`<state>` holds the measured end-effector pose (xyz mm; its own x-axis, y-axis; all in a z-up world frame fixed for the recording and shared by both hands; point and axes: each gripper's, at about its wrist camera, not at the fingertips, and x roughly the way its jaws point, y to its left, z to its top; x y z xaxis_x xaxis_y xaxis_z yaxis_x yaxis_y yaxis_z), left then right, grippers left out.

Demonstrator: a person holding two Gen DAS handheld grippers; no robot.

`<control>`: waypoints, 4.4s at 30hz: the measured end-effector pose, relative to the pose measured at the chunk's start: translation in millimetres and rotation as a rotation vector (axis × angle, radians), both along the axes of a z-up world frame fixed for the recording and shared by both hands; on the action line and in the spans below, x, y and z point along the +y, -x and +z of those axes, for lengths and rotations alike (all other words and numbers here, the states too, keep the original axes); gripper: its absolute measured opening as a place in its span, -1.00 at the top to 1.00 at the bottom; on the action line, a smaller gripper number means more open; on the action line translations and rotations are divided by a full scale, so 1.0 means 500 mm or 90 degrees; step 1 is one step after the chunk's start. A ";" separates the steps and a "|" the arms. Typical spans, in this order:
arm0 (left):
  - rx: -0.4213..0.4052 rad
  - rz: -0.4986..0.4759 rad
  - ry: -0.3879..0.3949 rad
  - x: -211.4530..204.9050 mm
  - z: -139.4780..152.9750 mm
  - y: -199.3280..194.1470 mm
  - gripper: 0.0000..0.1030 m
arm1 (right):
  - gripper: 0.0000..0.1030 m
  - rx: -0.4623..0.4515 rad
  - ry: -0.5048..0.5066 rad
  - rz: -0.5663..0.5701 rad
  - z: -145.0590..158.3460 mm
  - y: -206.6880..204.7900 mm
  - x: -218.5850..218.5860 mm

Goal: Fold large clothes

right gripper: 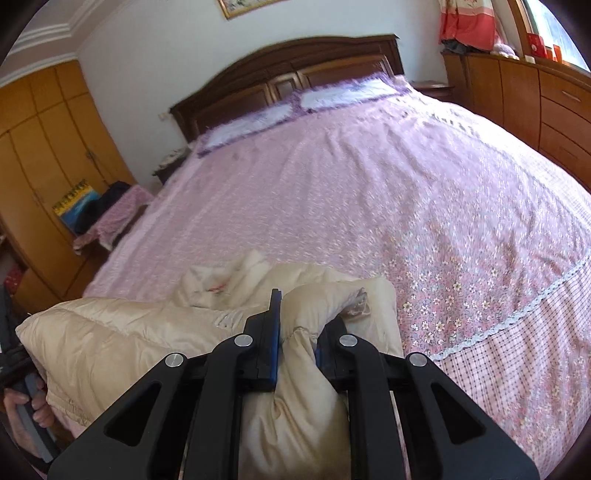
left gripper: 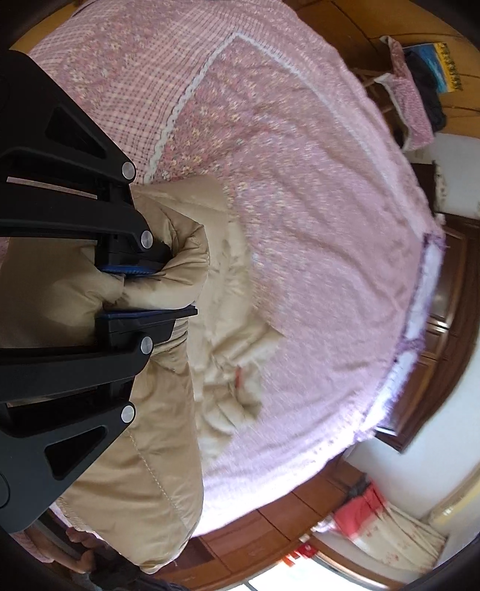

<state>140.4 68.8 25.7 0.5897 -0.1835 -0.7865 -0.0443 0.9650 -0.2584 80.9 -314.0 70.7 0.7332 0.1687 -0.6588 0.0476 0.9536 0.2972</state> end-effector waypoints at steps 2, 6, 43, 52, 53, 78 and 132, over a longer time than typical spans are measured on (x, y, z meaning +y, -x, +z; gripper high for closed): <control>0.016 0.000 -0.005 -0.003 -0.029 -0.017 0.70 | 0.72 0.024 -0.003 -0.013 -0.038 -0.023 -0.005; 0.025 0.000 -0.023 -0.010 -0.062 -0.034 0.65 | 0.70 0.054 0.002 -0.025 -0.092 -0.056 -0.005; -0.064 0.017 -0.012 0.043 0.051 0.167 -0.55 | -0.49 -0.031 -0.026 -0.007 0.022 0.061 -0.038; -0.051 0.047 0.003 0.048 0.026 0.192 -0.55 | -0.49 0.005 -0.027 -0.003 -0.015 0.105 -0.050; -0.047 0.050 0.004 0.048 0.022 0.190 -0.55 | -0.49 0.013 -0.028 -0.006 -0.023 0.106 -0.048; -0.079 0.089 0.053 0.040 0.071 0.012 0.86 | 0.83 -0.023 -0.007 0.040 0.014 -0.030 -0.016; 0.056 0.120 0.040 0.082 -0.188 -0.227 0.18 | 0.42 0.166 0.048 -0.009 -0.210 -0.296 -0.073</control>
<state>253.7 109.5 -68.4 0.5475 -0.1277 -0.8270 -0.2471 0.9196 -0.3056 229.2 -350.6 -34.3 0.5385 0.1039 -0.8362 0.1262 0.9712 0.2019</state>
